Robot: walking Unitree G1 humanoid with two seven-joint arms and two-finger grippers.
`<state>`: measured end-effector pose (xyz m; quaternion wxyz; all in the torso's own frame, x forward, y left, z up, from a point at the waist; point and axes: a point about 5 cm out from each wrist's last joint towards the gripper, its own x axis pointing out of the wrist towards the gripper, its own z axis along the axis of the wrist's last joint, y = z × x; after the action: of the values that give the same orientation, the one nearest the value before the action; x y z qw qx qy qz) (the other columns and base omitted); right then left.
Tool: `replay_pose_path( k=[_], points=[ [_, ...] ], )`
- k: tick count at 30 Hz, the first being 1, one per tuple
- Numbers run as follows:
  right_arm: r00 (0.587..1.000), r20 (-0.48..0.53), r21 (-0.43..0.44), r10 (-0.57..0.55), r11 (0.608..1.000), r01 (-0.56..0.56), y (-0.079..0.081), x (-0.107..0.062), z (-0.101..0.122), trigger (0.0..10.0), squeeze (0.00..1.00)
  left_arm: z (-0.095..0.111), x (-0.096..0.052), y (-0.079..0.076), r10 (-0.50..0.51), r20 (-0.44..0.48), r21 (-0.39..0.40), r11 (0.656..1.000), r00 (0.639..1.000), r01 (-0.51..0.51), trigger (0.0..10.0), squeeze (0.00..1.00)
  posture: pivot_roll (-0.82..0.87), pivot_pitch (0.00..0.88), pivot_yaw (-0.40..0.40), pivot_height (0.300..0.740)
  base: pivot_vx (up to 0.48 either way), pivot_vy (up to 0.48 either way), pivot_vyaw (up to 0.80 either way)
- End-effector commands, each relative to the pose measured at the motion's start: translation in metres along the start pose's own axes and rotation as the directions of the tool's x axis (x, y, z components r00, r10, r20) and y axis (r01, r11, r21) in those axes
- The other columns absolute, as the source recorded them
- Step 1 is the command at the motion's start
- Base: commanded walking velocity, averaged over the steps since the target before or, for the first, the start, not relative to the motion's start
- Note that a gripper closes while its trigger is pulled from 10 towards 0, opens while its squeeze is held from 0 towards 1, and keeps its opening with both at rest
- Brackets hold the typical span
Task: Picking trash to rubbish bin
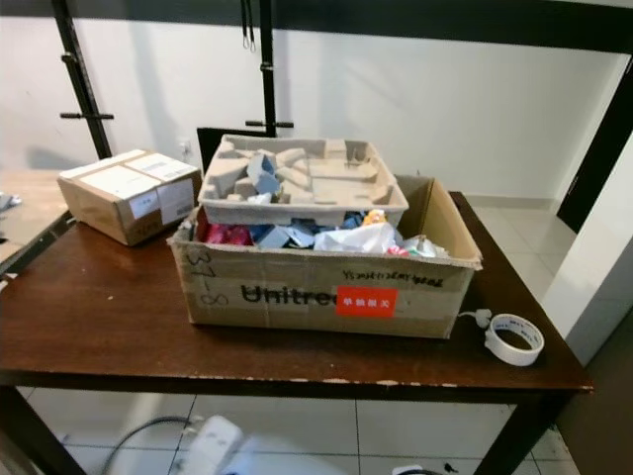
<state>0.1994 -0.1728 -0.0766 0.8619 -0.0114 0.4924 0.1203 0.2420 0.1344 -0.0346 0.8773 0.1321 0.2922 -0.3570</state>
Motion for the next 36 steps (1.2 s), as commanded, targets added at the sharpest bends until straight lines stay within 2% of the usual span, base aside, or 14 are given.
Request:
replay_pose_path(
  k=[1,3,4,6,8,9,10,11,13,19,22,26,32,36],
  points=[
    [0.997,0.012,-0.054,0.081,0.995,-0.081,0.004,0.0,0.005,10.0,0.0,0.003,-0.004,0.004,-0.075,-0.014,0.054,0.996,0.997,0.076,10.0,0.0,0.04,0.0,-0.026,0.74,0.0,0.0,0.0],
    [0.987,0.02,-0.112,0.161,0.981,-0.158,0.005,-0.001,0.013,10.0,0.0,0.01,-0.004,0.004,-0.144,-0.004,0.071,0.987,0.99,0.144,10.0,0.0,0.04,0.0,-0.023,0.74,0.0,0.0,0.0],
    [0.922,0.035,-0.189,0.387,0.908,-0.374,0.006,-0.009,0.034,10.0,0.0,0.033,-0.009,0.005,-0.296,0.033,0.089,0.952,0.955,0.292,10.0,0.0,0.03,0.0,-0.02,0.74,0.0,0.0,0.0],
    [0.922,0.035,-0.189,0.387,0.908,-0.374,0.006,-0.009,0.034,10.0,0.0,0.033,-0.009,0.005,-0.296,0.033,0.089,0.952,0.955,0.292,10.0,0.0,0.03,0.0,-0.02,0.74,0.0,0.0,0.0],
    [0.813,0.07,-0.217,0.579,0.804,-0.554,0.004,-0.021,0.057,10.0,0.0,0.058,-0.018,0.007,-0.39,0.089,0.078,0.92,0.916,0.384,10.0,0.0,0.03,0.0,-0.021,0.74,0.0,0.0,0.0],
    [0.813,0.07,-0.217,0.579,0.804,-0.554,0.004,-0.021,0.057,10.0,0.0,0.058,-0.018,0.007,-0.39,0.089,0.078,0.92,0.916,0.384,10.0,0.0,0.03,0.0,-0.021,0.74,0.0,0.0,0.0],
    [0.743,0.114,-0.235,0.659,0.745,-0.625,0.0,-0.032,0.075,10.0,0.0,0.075,-0.026,0.009,-0.441,0.12,0.08,0.897,0.889,0.434,10.0,0.0,0.03,0.0,-0.023,0.74,0.0,0.0,0.0],
    [0.743,0.114,-0.235,0.659,0.745,-0.625,0.0,-0.032,0.075,10.0,0.0,0.075,-0.026,0.009,-0.441,0.12,0.08,0.897,0.889,0.434,10.0,0.0,0.03,0.0,-0.023,0.74,0.0,0.0,0.0],
    [0.64,0.23,-0.313,0.734,0.678,-0.665,-0.013,-0.059,0.119,10.0,0.0,0.128,-0.048,0.018,-0.503,0.25,0.129,0.864,0.827,0.486,10.0,0.0,0.03,0.0,-0.025,0.74,0.0,0.0,0.0],
    [0.596,0.315,-0.468,0.739,0.667,-0.58,-0.037,-0.097,0.17,10.0,0.0,0.217,-0.1,0.036,-0.556,0.439,0.337,0.83,0.706,0.445,10.0,0.0,0.03,0.0,-0.021,0.74,0.0,0.0,0.0],
    [0.568,0.366,-0.488,0.737,0.672,-0.557,-0.041,-0.107,0.182,10.0,0.0,0.231,-0.11,0.042,-0.554,0.447,0.382,0.828,0.702,0.41,10.0,0.0,0.03,0.0,-0.02,0.74,0.0,0.0,0.0],
    [0.456,0.516,-0.488,0.726,0.686,-0.54,-0.05,-0.134,0.211,10.0,0.0,0.269,-0.127,0.059,-0.44,0.532,0.42,0.879,0.724,0.225,10.0,0.0,0.03,0.0,-0.02,0.74,0.0,0.0,0.0],
    [0.423,0.514,-0.521,0.746,0.663,-0.537,-0.045,-0.146,0.222,10.0,0.0,0.318,-0.131,0.059,-0.389,0.637,0.453,0.887,0.665,0.085,10.0,0.0,0.04,0.0,-0.029,0.74,0.0,0.0,0.0],
    [0.419,0.499,-0.539,0.759,0.65,-0.536,-0.04,-0.145,0.224,10.0,0.0,0.329,-0.125,0.052,-0.406,0.633,0.486,0.871,0.66,0.069,10.0,0.0,0.04,0.0,-0.032,0.74,0.0,0.0,0.0]
  ],
)
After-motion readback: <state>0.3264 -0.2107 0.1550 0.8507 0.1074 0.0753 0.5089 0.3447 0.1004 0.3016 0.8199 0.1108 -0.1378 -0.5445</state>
